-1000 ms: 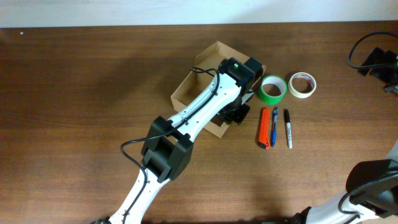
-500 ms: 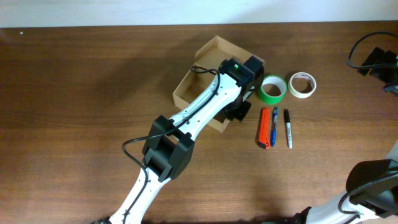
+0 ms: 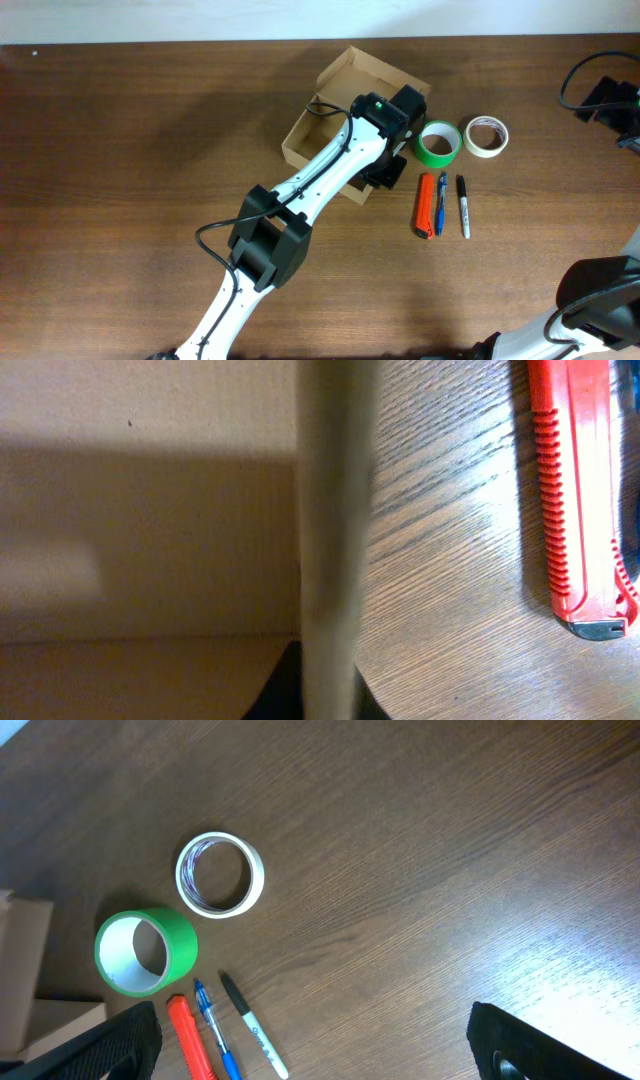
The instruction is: Pack container
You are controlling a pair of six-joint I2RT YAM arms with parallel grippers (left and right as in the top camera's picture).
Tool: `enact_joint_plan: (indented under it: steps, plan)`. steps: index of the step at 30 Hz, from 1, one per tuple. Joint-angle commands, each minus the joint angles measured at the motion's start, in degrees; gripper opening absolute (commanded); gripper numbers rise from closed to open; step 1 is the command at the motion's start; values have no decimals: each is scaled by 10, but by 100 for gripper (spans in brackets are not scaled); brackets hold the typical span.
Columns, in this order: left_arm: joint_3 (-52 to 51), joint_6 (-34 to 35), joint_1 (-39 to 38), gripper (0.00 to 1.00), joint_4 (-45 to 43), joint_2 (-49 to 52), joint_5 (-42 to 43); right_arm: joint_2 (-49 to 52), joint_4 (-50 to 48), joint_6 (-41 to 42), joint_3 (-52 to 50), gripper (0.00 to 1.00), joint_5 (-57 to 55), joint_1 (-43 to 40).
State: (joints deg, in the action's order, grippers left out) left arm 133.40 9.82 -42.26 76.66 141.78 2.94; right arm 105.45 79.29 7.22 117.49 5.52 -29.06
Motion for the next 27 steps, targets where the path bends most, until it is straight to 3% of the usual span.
enact_joint_plan:
  steps: [1,3,5,13,21,24,27]
  plan:
    - [4,0,4,21,3,11,-12,-1,0,-5,9,99,5,2]
    - [5,0,4,59,3,11,-15,-1,0,-5,9,99,5,2]
    - [6,0,4,71,3,11,-17,-1,0,-5,9,99,5,2]
    - [74,0,5,73,50,11,-83,0,0,-5,9,99,5,2]
    - [308,0,36,77,171,10,-165,0,0,-5,9,99,5,2]
    - [407,-5,65,77,200,8,-160,0,0,-5,9,99,5,2]
    - [443,-5,100,77,200,-24,-154,0,0,-5,9,99,5,2]
